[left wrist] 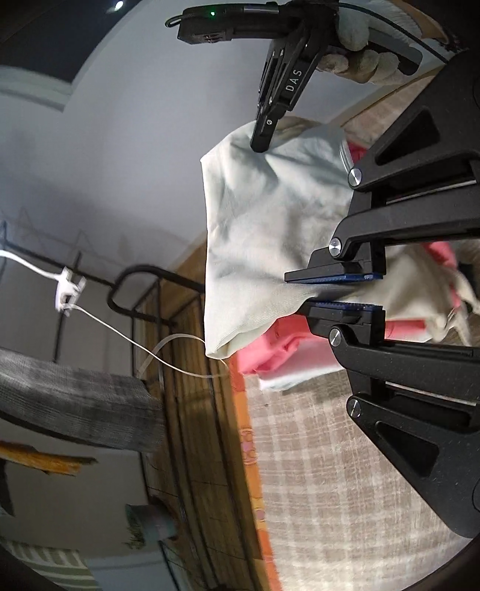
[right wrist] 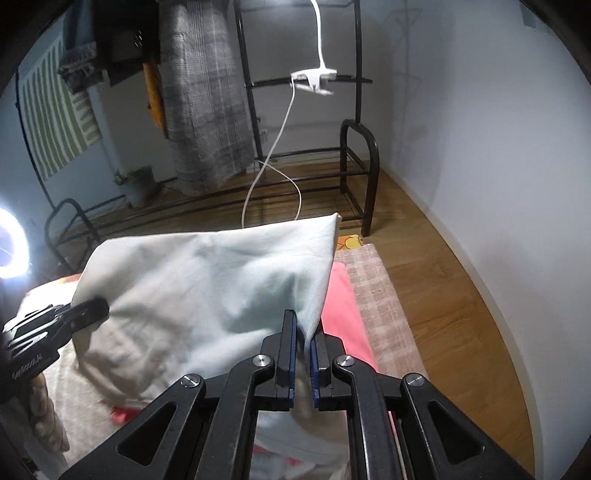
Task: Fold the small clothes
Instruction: 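Lift the folded camisole with both tools and carry it to the clothes stack, then lower the camisole onto the pink clothes stack and open both tools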
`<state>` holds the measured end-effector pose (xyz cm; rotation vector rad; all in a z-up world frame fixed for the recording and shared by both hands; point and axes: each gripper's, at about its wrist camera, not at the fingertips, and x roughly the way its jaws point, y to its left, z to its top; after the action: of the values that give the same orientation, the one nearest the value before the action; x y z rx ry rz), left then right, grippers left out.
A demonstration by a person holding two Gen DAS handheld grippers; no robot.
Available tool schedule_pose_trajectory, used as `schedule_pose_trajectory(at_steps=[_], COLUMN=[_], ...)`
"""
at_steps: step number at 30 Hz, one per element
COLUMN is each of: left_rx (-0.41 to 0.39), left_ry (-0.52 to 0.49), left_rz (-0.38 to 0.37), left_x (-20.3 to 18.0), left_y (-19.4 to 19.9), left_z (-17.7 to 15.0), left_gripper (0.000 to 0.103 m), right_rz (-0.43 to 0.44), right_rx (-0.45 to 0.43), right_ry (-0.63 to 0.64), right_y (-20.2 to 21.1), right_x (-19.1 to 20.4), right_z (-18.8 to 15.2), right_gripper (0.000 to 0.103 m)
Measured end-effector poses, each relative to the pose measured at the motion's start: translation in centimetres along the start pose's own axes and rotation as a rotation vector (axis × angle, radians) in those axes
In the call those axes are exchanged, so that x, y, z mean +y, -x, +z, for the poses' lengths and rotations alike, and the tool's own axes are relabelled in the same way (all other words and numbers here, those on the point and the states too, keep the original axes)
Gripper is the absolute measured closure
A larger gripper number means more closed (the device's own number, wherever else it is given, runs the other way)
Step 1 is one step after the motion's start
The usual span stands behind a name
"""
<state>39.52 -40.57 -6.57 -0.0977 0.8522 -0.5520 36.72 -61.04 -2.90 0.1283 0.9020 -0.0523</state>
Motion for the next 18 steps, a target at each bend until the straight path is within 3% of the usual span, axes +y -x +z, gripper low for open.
schedule_pose_trajectory(at_steps=[10,14,17,18], left_rx=[0.090,0.090,0.056,0.045], left_ry=[0.027,0.107,0.125,0.109], left_rz=[0.051,-0.017,-0.016,-0.013], left_x=[2.4,3.6,4.1,3.9], left_y=[-4.4,-2.9,-0.5,0.3], left_z=[-1.7,-1.2,-1.2,-1.3], left_gripper=[0.097,0.095,0.095,0.095], right_rz=[-0.031,-0.062,-0.090,-0.094], right_rx=[0.119,0.147,0.122,0.110], right_ry=[-0.012,-0.002,-0.050,-0.063], right_y=[-7.7,-8.7,-7.3,-6.7], right_x=[-0.3,0.0,-0.9,-1.2], right_z=[-1.5,-1.6,-1.3,-1.4], right_gripper=[0.100,0.099,0.085,0.085])
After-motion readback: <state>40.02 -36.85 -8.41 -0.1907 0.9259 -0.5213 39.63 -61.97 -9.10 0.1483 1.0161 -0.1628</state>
